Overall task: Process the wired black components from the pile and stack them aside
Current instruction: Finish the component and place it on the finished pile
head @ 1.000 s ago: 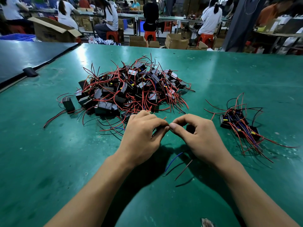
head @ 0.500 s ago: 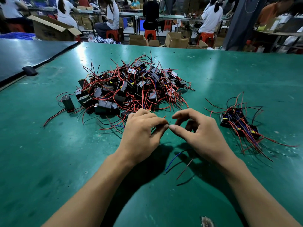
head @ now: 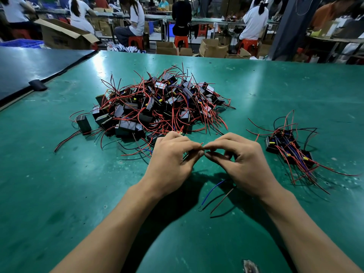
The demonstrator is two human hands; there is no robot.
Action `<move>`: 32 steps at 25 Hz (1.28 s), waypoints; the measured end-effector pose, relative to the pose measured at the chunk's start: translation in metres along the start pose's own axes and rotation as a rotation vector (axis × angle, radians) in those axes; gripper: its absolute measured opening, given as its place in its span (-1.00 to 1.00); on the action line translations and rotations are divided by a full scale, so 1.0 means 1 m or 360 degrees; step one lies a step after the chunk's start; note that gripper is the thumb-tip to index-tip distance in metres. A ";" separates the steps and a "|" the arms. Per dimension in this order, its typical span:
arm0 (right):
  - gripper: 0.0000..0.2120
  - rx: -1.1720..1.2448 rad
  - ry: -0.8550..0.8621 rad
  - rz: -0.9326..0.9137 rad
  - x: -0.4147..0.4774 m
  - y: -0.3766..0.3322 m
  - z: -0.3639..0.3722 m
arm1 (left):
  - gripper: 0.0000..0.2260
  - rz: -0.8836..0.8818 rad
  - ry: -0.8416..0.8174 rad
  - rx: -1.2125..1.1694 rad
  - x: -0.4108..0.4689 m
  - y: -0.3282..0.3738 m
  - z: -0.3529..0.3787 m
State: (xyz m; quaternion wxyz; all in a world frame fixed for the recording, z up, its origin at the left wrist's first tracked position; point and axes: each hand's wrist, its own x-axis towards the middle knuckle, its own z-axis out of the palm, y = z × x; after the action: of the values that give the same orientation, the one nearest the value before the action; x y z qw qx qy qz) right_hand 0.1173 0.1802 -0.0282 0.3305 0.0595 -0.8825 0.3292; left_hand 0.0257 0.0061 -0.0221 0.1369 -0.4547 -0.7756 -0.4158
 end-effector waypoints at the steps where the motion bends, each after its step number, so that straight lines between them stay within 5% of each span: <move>1: -0.83 0.0000 0.0005 -0.0008 0.000 -0.001 0.000 | -0.86 0.0002 0.0001 -0.0001 0.000 0.000 0.000; 9: -0.92 -0.0074 -0.0044 0.0067 0.001 -0.008 -0.002 | -0.85 0.0007 0.0002 -0.0013 0.000 0.000 0.000; 19: -0.85 0.0150 -0.0312 0.0619 0.003 -0.018 0.005 | -0.92 0.0168 0.0115 0.0302 -0.001 0.004 0.002; 32: -0.89 -0.0282 -0.0025 -0.0067 -0.001 -0.007 -0.002 | -0.84 0.0045 0.0012 0.0175 0.000 0.002 -0.002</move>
State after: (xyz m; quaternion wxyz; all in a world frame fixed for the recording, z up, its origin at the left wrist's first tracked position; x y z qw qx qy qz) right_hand 0.1214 0.1760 -0.0243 0.3343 0.0511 -0.9093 0.2425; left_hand 0.0270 0.0044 -0.0200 0.1707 -0.4558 -0.7903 -0.3722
